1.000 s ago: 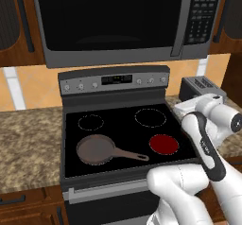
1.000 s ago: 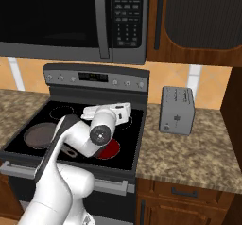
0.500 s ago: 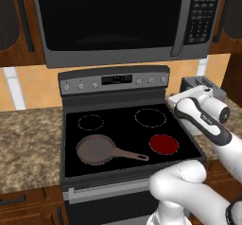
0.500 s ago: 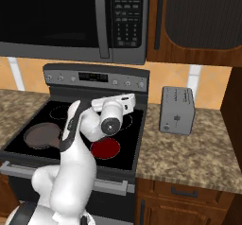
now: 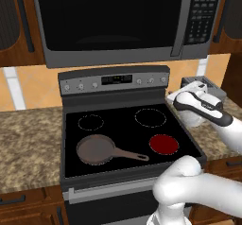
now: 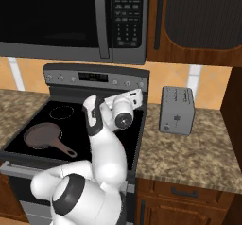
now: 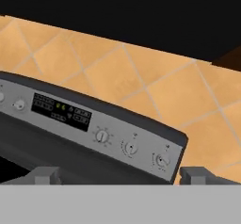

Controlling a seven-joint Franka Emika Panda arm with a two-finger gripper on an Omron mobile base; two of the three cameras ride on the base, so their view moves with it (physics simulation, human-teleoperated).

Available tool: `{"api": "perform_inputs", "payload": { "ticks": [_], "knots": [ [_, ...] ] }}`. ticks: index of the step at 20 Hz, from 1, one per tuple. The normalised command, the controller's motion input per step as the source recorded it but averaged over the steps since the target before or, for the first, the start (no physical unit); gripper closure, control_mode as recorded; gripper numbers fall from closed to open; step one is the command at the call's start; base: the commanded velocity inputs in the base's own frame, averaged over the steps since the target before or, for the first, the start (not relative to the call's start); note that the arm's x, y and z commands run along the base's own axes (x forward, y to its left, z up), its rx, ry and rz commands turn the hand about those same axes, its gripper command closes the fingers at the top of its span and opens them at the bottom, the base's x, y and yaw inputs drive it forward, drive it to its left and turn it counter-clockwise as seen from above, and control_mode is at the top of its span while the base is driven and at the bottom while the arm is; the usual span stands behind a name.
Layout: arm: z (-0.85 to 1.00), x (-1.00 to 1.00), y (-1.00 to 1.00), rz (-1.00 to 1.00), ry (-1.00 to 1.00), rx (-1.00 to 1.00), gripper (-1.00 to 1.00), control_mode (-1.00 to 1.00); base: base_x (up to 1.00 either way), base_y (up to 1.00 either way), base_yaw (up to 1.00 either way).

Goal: Turn off the front right burner of the stove.

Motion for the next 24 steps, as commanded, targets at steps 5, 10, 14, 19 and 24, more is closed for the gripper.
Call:
{"api": "perform_inputs", "payload": {
  "ticks": [5, 10, 14, 19, 24],
  "knots": [
    [-0.02, 0.51, -0.34, 0.06, -0.02, -0.13, -1.00, -1.00, 0.00, 0.00, 0.00],
    [0.00, 0.30, -0.05, 0.02, -0.07, -0.11, -1.00, -1.00, 0.00, 0.00, 0.00],
    [-0.05, 0.28, 0.00, -0.02, -0.05, -0.13, -1.00, -1.00, 0.00, 0.00, 0.00],
    [-0.05, 0.52, 0.00, -0.13, -0.08, -0.07, -1.00, -1.00, 0.00, 0.00, 0.00],
    [-0.07, 0.41, 0.00, 0.00, 0.00, -0.04, -1.00, -1.00, 0.00, 0.00, 0.00]
  ]
}}
